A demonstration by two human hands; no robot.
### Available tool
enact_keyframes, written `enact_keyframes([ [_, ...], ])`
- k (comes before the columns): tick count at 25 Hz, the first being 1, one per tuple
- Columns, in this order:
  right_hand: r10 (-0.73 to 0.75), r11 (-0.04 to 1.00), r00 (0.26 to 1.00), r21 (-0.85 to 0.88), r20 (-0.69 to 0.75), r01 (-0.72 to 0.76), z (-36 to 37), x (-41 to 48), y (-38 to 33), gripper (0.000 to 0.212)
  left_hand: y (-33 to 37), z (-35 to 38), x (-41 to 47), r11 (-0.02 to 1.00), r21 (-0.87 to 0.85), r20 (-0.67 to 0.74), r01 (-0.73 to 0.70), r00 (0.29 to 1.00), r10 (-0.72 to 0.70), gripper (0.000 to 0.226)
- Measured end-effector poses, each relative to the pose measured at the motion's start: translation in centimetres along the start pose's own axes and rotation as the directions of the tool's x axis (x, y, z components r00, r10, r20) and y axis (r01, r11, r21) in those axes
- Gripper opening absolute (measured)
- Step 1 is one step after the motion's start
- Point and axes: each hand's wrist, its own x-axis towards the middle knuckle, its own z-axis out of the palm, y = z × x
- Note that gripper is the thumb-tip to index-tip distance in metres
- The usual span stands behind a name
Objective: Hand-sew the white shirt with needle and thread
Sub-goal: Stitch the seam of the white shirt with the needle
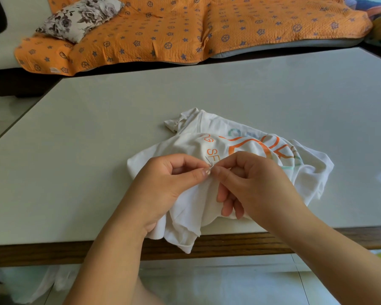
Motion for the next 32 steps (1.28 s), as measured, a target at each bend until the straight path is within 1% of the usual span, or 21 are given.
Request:
enact_keyframes([
  [2,0.000,1.000,1.000,0.027,-0.010,0.000,0.1,0.1,0.1,0.011,-0.2,0.3,0.1,1.000,0.027,-0.034,0.000,0.999,0.001,0.005],
  [3,0.002,0.999,1.000,0.053,-0.009,-0.001,0.1,0.1,0.1,0.009,-0.3,0.5,0.1,0.999,0.032,-0.048,-0.004,0.999,0.005,0.004],
  [5,0.011,0.992,1.000,0.123,0.001,-0.011,0.1,0.3,0.0,0.005,-0.4,0.8,0.1,0.997,0.072,-0.053,-0.016,0.998,0.020,0.013],
  [6,0.018,0.988,1.000,0.153,0.013,-0.020,0.1,0.4,0.0,0.007,-0.4,1.0,0.1,0.993,0.113,-0.047,-0.028,0.998,0.033,0.016],
  [8,0.041,0.978,0.998,0.204,0.052,-0.051,0.1,0.5,-0.1,0.010,-0.3,1.2,0.1,0.983,0.176,-0.039,-0.046,0.998,0.054,0.019],
  [10,0.069,0.972,0.996,0.219,0.061,-0.081,0.0,0.7,-0.2,0.009,-0.3,1.1,0.1,0.978,0.205,-0.048,-0.042,0.997,0.053,0.018],
  [12,0.089,0.976,0.996,0.201,-0.012,-0.084,-0.5,0.9,-0.4,0.011,-0.3,0.9,0.1,0.975,0.221,-0.060,-0.031,0.997,0.046,0.014],
  [14,0.064,0.986,0.987,0.164,-0.147,-0.039,-1.6,1.4,-0.6,0.012,-0.3,0.8,0.1,0.975,0.220,-0.069,-0.018,0.997,0.034,0.010],
  [15,0.046,0.986,0.980,0.167,-0.196,-0.013,-2.2,1.7,-0.7,0.012,-0.2,0.8,0.1,0.977,0.211,-0.069,-0.010,0.997,0.025,0.008],
  [16,0.040,0.978,0.975,0.211,-0.217,0.006,-2.7,1.9,-0.9,0.012,-0.2,0.7,0.0,0.980,0.198,-0.064,-0.003,0.998,0.016,0.006],
  [17,0.048,0.954,0.979,0.299,-0.200,0.014,-3.1,2.0,-1.0,0.012,-0.1,0.7,-0.1,0.983,0.184,-0.056,0.004,0.998,0.006,0.006],
  [18,0.062,0.910,0.987,0.415,-0.151,0.006,-3.4,2.2,-1.1,0.011,-0.1,0.6,-0.1,0.985,0.171,-0.046,0.010,0.999,-0.002,0.007],
  [20,0.085,0.778,0.996,0.626,-0.021,-0.053,-3.8,2.3,-1.4,0.011,-0.1,0.6,-0.1,0.987,0.160,-0.033,0.018,0.999,-0.013,0.008],
  [22,0.113,0.671,0.992,0.732,0.053,-0.116,-4.2,2.4,-1.5,0.013,-0.2,0.5,0.0,0.987,0.158,-0.033,0.021,0.999,-0.016,0.008],
  [24,0.125,0.599,0.989,0.790,0.073,-0.134,-4.5,2.7,-1.5,0.013,-0.3,0.4,0.1,0.990,0.140,-0.031,0.019,0.999,-0.014,0.008],
  [26,0.104,0.555,0.994,0.827,0.034,-0.086,-4.7,3.0,-1.4,0.012,-0.3,0.3,0.1,0.993,0.114,-0.017,0.016,1.000,-0.014,0.007],
  [27,0.089,0.550,0.996,0.834,-0.006,-0.044,-4.9,3.1,-1.3,0.011,-0.3,0.2,0.1,0.995,0.101,-0.014,0.015,1.000,-0.014,0.008],
  [28,0.076,0.560,0.996,0.829,-0.056,0.004,-5.0,3.2,-1.2,0.011,-0.3,0.2,0.2,0.996,0.086,-0.014,0.015,1.000,-0.013,0.008],
  [32,0.029,0.660,0.967,0.731,-0.253,0.171,-5.3,3.4,-1.1,0.011,-0.2,0.1,0.2,0.999,0.039,-0.021,0.022,1.000,-0.022,0.011],
])
